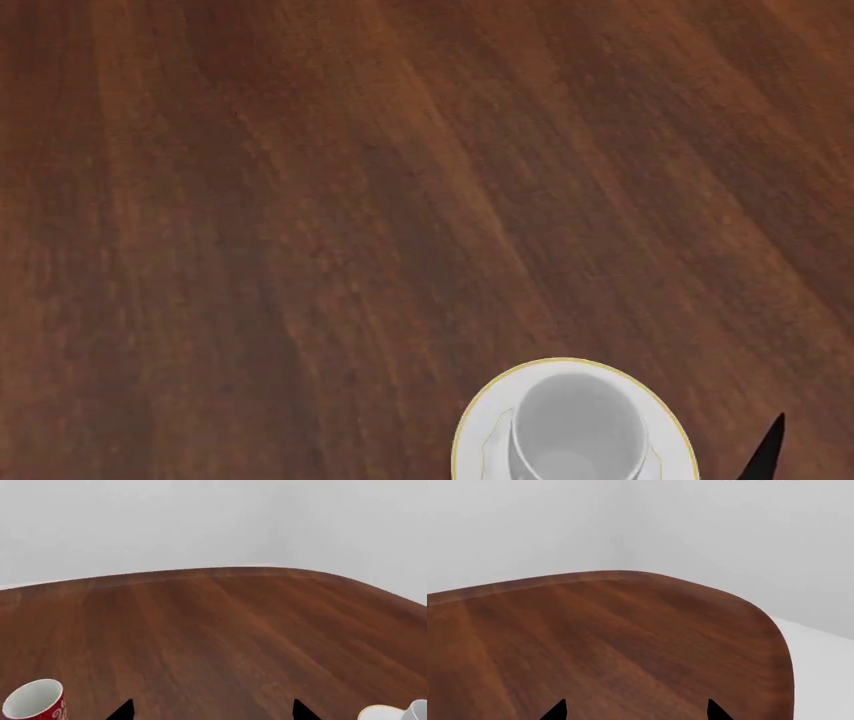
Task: Put the white mug on the plate.
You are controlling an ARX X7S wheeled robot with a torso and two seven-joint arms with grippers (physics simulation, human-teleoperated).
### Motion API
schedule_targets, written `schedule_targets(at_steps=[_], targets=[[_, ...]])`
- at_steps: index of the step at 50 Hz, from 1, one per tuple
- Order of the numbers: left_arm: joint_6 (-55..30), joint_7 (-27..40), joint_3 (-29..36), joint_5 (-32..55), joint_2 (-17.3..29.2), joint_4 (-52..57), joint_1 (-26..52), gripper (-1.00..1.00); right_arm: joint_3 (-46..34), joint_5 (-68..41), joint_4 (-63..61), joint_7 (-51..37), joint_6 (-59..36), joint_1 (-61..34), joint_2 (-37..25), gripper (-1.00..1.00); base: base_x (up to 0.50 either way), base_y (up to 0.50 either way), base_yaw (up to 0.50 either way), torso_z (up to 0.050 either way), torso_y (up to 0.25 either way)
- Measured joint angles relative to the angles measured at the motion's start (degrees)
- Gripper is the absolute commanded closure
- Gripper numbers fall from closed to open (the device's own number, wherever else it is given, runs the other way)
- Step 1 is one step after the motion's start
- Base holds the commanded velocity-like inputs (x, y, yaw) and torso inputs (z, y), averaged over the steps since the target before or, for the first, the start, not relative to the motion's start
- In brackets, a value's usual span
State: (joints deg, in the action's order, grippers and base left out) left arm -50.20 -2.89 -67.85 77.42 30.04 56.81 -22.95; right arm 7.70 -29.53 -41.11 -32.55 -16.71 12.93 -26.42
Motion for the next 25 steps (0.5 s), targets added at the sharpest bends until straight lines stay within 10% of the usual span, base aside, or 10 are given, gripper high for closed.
schedule_targets(at_steps=[25], targets=[[27.9, -11.4, 7.8, -18.8, -10.0, -2.8, -18.2, -1.00, 2.0, 0.5, -4.0, -1.7, -2.4, 4.5, -2.6, -1.00, 0.00, 0.00, 0.00, 0.000, 0.000]])
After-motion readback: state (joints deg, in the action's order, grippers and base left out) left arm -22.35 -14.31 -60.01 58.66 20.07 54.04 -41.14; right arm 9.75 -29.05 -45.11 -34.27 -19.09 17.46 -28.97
